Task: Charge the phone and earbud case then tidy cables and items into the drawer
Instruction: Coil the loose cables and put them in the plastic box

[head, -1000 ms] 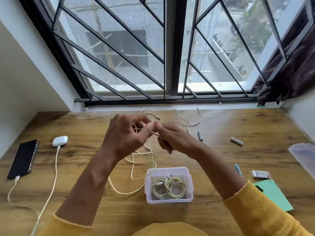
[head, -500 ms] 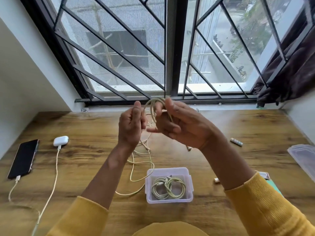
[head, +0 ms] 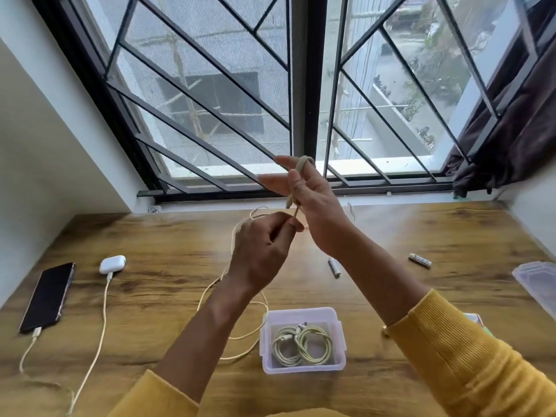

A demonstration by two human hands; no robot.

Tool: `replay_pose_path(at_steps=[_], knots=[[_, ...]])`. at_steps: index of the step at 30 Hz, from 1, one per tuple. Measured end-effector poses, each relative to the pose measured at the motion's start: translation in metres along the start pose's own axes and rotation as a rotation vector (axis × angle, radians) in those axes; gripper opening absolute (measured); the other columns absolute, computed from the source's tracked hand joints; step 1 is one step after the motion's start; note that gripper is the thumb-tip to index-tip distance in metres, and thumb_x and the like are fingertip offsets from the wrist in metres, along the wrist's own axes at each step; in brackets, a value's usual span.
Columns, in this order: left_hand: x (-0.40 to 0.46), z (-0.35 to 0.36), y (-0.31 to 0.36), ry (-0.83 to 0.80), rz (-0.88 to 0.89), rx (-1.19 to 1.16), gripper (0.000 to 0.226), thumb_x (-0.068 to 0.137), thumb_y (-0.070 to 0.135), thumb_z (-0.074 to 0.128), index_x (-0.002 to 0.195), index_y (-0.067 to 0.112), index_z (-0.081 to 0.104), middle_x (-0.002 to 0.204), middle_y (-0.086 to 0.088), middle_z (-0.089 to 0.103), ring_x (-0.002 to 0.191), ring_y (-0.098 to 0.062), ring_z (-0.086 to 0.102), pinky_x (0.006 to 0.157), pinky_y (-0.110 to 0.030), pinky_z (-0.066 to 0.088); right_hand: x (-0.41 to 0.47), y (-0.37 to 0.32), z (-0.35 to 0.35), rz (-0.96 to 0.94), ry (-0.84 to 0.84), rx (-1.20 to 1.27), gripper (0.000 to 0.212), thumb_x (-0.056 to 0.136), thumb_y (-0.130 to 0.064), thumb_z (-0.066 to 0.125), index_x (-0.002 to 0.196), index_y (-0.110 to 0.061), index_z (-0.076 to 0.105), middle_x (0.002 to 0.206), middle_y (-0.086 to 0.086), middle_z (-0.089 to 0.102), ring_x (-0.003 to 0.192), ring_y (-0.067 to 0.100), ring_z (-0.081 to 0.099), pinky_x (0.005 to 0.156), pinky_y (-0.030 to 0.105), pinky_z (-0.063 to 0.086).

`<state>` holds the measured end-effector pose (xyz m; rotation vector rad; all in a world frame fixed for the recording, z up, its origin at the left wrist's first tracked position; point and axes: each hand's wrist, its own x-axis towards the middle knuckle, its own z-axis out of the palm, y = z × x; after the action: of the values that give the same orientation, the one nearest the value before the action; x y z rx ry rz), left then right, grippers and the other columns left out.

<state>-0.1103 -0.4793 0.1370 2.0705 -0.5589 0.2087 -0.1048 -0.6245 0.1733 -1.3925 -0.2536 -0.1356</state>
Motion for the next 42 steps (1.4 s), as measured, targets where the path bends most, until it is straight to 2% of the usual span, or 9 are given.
replay_pose_path(at_steps=[3, 6, 11, 16, 23, 28, 33, 37, 42], knots=[[0.015, -0.017, 0.006, -0.081, -0.031, -0.077, 0.022, 0.094, 0.038, 0.061, 0.097, 0.034, 0.083, 0.067, 0.018, 0.069, 0.064, -0.003, 0.060, 0.064, -0.031, 0.044, 0.002, 0.000, -0.002, -0.014, 0.036, -0.236, 0.031, 0.115, -0.017, 0.039, 0.142, -0.023, 0.053, 0.118, 0.004, 0.076, 0.118, 0.013, 0.070, 0.085, 0.031, 0.053], [0.032, -0.036, 0.007, -0.169, -0.067, -0.126, 0.027, 0.084, 0.029, 0.063, 0.101, 0.033, 0.082, 0.062, 0.018, 0.065, 0.056, 0.000, 0.054, 0.062, -0.030, 0.042, 0.007, 0.005, -0.012, -0.131, 0.067, -0.657, 0.038, 0.110, -0.020, 0.041, 0.143, -0.035, 0.052, 0.110, -0.002, 0.071, 0.101, 0.019, 0.072, 0.075, 0.042, 0.061], [0.053, -0.059, 0.005, -0.106, -0.006, -0.101, 0.028, 0.078, 0.022, 0.065, 0.097, 0.032, 0.082, 0.068, 0.003, 0.066, 0.059, -0.011, 0.054, 0.060, -0.031, 0.046, 0.009, -0.002, -0.021, -0.092, 0.001, -1.123, 0.026, 0.112, -0.042, 0.036, 0.118, -0.027, 0.056, 0.096, -0.006, 0.062, 0.076, 0.023, 0.060, 0.060, 0.040, 0.044], [0.065, -0.067, 0.001, -0.119, 0.105, 0.020, 0.012, 0.088, 0.022, 0.078, 0.094, 0.032, 0.078, 0.079, 0.007, 0.072, 0.073, -0.012, 0.068, 0.066, -0.033, 0.056, -0.001, -0.006, -0.019, 0.224, -0.301, -0.587, 0.065, 0.105, -0.058, 0.035, 0.105, -0.004, 0.071, 0.063, -0.006, 0.043, 0.052, 0.008, 0.040, 0.051, 0.030, 0.033], [0.064, -0.065, -0.020, -0.120, 0.178, -0.116, 0.012, 0.099, 0.027, 0.074, 0.106, 0.022, 0.082, 0.093, -0.005, 0.079, 0.086, -0.029, 0.074, 0.071, -0.045, 0.061, -0.009, -0.018, -0.023, 0.266, -0.435, 0.012, 0.044, 0.115, -0.034, 0.034, 0.101, -0.001, 0.060, 0.058, 0.001, 0.026, 0.048, 0.015, 0.023, 0.057, 0.034, 0.037], [0.049, -0.053, -0.025, 0.010, 0.153, -0.195, 0.015, 0.103, 0.031, 0.065, 0.105, 0.038, 0.077, 0.076, 0.005, 0.069, 0.066, -0.011, 0.059, 0.060, -0.033, 0.050, -0.007, -0.017, -0.015, 0.152, -0.417, 0.255, 0.035, 0.113, -0.027, 0.031, 0.104, -0.004, 0.057, 0.071, 0.008, 0.045, 0.066, 0.021, 0.047, 0.078, 0.045, 0.038], [0.029, -0.028, -0.033, 0.037, -0.002, -0.142, 0.024, 0.103, 0.044, 0.057, 0.111, 0.039, 0.078, 0.071, 0.008, 0.065, 0.066, -0.011, 0.060, 0.064, -0.036, 0.050, 0.002, -0.018, -0.011, 0.020, -0.337, 0.535, 0.038, 0.115, -0.027, 0.022, 0.114, -0.006, 0.055, 0.105, 0.017, 0.069, 0.118, 0.041, 0.062, 0.113, 0.050, 0.042], [0.011, -0.009, -0.023, -0.023, -0.024, -0.041, 0.028, 0.102, 0.039, 0.055, 0.113, 0.031, 0.080, 0.069, 0.026, 0.066, 0.068, 0.001, 0.063, 0.066, -0.022, 0.044, 0.007, -0.015, -0.009, -0.025, -0.184, 0.572, 0.039, 0.116, -0.033, 0.023, 0.130, -0.011, 0.052, 0.127, 0.016, 0.070, 0.141, 0.039, 0.053, 0.109, 0.039, 0.047], [-0.001, -0.007, -0.012, -0.165, 0.044, 0.068, 0.031, 0.102, 0.047, 0.057, 0.121, 0.034, 0.077, 0.075, 0.018, 0.067, 0.071, 0.000, 0.061, 0.070, -0.029, 0.048, 0.006, -0.007, -0.011, 0.058, 0.008, 0.431, 0.040, 0.116, -0.032, 0.027, 0.148, -0.013, 0.042, 0.131, 0.013, 0.071, 0.138, 0.026, 0.059, 0.099, 0.031, 0.043]])
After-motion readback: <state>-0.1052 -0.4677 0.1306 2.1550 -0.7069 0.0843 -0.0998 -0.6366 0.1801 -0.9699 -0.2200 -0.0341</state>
